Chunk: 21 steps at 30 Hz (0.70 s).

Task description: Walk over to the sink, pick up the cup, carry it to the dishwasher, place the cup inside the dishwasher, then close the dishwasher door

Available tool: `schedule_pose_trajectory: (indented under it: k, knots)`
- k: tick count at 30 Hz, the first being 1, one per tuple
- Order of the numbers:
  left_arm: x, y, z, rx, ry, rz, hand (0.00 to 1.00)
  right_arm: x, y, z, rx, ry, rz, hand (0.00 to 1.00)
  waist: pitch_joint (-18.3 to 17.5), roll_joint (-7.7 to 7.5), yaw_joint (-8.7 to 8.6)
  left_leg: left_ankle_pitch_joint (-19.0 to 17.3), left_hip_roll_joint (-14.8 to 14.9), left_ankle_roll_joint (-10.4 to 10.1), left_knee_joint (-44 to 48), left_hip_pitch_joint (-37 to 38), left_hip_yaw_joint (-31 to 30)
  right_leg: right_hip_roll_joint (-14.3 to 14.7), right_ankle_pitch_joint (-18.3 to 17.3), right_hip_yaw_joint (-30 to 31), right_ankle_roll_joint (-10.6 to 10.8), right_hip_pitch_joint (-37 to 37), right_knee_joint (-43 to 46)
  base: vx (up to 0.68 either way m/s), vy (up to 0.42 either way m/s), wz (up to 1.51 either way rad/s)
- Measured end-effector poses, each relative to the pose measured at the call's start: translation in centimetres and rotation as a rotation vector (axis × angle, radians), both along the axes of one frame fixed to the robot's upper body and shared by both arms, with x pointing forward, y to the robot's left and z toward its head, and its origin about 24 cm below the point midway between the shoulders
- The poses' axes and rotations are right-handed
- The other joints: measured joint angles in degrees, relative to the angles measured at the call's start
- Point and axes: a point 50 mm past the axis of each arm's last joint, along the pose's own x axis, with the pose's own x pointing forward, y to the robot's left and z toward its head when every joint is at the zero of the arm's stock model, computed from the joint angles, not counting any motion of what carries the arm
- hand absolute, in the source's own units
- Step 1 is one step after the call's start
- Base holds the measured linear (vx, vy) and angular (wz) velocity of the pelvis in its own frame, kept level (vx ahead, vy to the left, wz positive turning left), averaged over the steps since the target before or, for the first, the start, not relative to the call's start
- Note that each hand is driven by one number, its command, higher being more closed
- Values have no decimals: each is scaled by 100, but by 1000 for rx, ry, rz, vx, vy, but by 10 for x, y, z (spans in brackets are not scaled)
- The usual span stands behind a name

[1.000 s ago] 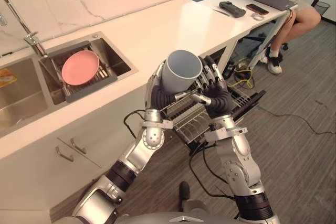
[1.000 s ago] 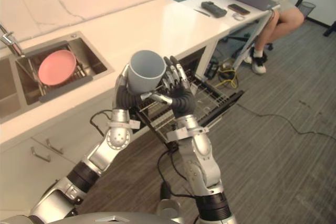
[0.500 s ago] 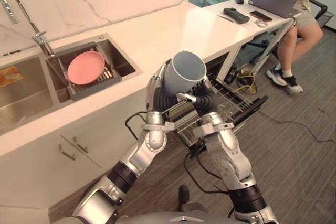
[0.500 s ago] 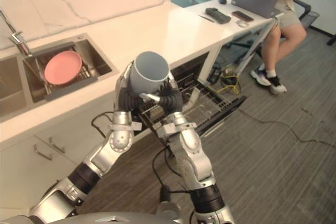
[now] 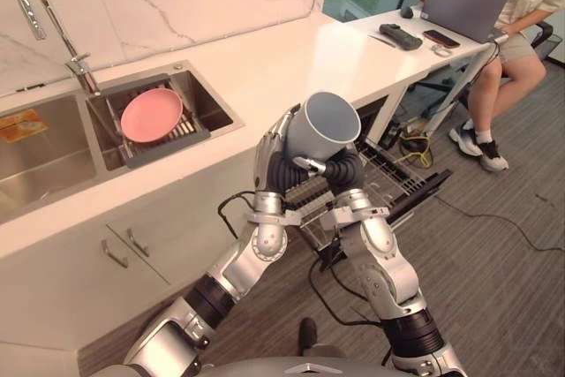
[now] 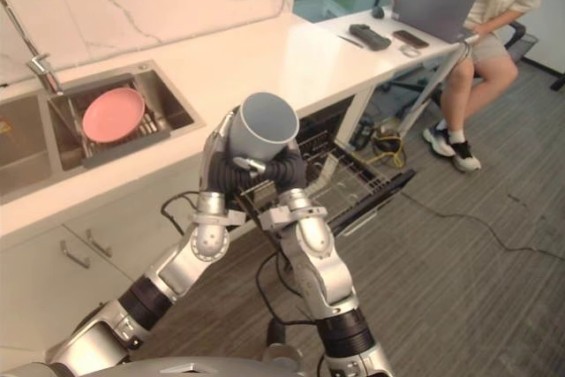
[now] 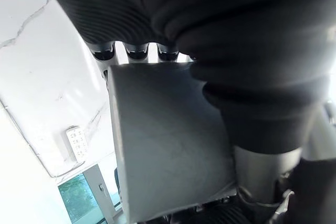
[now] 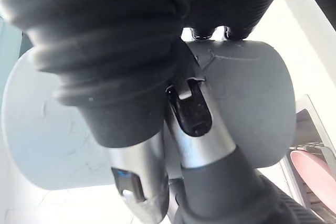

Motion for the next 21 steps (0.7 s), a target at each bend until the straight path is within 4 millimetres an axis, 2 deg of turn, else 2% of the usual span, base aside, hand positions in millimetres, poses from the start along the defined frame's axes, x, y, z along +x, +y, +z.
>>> schedule_pose_trajectory:
  k: [8,9,21]
  knots:
    - [1,1,-1,-8,19,20,100,6,6,2,7,0,-7,0,-2,-2,37,1,-2,1,2,14,-12,-2,0,-16,-1,19,1,0,0,0]
    - [1,1,0,-9,18,21,100,6,6,2,12,0,-7,100,-2,-2,45,0,-2,1,2,14,-12,-2,0,-17,-1,20,1,0,0,0]
    - [1,2,2,-31,8,37,100,6,9,6,92,-3,25,100,-16,-26,120,5,-8,6,5,4,-62,-13,0,-50,-1,40,1,0,0,1]
